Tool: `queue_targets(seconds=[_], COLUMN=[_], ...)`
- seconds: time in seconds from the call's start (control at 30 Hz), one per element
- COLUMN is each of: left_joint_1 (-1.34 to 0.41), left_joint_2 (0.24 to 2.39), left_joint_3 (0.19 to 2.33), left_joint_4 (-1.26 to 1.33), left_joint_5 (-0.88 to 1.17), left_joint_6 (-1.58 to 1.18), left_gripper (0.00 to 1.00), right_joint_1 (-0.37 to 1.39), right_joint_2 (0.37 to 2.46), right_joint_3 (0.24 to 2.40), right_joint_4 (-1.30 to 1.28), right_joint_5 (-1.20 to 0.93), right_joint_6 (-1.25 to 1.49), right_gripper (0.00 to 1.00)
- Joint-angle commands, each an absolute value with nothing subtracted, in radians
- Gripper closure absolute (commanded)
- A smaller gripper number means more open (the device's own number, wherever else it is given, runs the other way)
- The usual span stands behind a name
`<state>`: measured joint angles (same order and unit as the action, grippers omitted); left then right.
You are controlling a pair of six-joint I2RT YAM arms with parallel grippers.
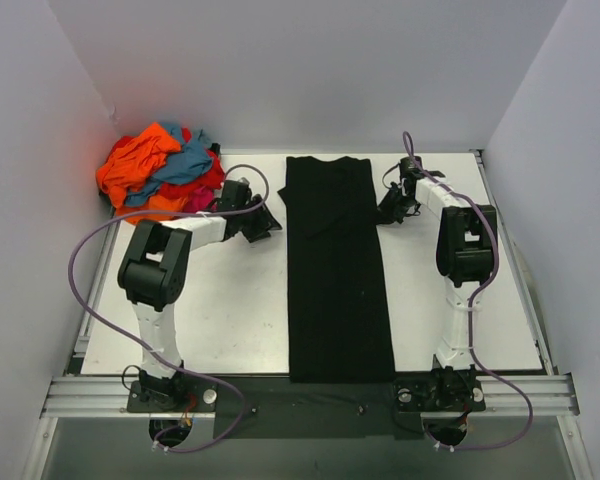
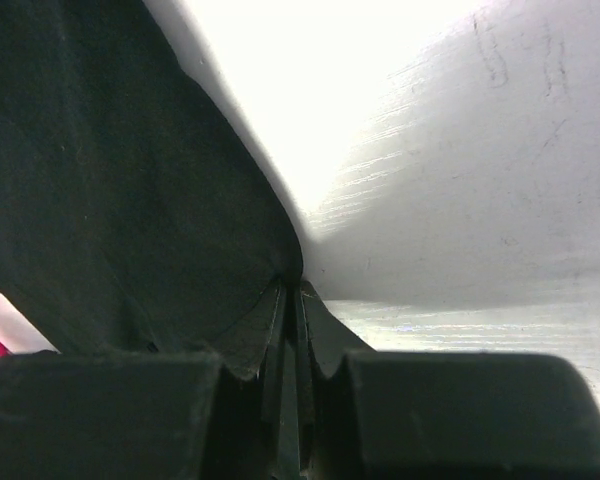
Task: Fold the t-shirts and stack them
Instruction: Rotate the tshirt 90 degrees
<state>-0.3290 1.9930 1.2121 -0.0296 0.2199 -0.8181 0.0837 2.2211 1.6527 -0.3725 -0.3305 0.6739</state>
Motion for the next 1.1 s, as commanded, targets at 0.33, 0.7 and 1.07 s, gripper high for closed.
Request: queue_targets(seconds=[0.33, 0.7, 1.07], left_joint_1=[-0.365, -0.324, -0.311], left_joint_2=[2.232, 2.322, 2.205], left_joint_3=[1.433, 1.584, 1.527], left_joint_4=[-0.072, -0.109, -0.147], left_joint_5=[0.247, 0.262, 0.268], left_joint_6=[-0.859, -0.851, -0.753], left_gripper=[0.58, 1.0, 0.45], right_joint_1=[0.1, 0.1, 0.117], right_joint_2=[2.224, 2.292, 2.137], right_joint_3=[1.657, 1.755, 1.688], right_joint_4=[-0.407, -0.434, -0.477], right_joint_5=[-0.278, -0.271, -0.229], right_joint_6=[0.676, 0.684, 0.646], right_gripper=[1.0, 1.0, 0.53])
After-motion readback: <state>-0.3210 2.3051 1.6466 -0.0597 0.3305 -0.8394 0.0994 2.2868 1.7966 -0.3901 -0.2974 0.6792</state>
